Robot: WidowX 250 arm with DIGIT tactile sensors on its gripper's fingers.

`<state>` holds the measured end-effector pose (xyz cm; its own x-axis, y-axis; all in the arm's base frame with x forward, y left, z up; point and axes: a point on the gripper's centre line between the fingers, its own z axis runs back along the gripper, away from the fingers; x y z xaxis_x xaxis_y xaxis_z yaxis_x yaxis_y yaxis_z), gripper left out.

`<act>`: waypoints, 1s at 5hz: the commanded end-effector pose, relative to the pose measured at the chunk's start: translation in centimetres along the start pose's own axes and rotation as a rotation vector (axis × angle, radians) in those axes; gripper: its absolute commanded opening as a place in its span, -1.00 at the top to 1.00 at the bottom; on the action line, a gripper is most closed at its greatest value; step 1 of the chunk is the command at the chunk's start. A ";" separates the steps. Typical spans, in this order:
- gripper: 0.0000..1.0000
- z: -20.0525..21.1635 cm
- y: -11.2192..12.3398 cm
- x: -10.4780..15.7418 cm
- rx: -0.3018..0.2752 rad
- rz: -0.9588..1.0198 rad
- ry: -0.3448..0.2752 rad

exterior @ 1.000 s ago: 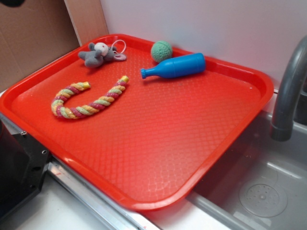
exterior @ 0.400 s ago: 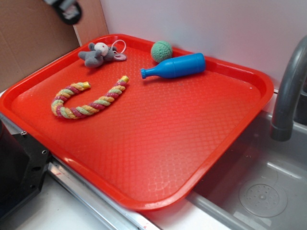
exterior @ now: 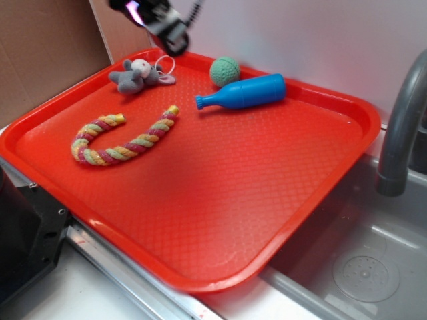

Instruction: Grab the blue bottle.

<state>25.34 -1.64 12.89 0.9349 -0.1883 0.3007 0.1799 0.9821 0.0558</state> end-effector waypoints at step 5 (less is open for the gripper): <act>1.00 -13.1 -0.2 8.1 -0.143 -0.134 0.016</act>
<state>35.30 -2.39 2.38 0.9376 -0.2615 0.2292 0.2834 0.9566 -0.0680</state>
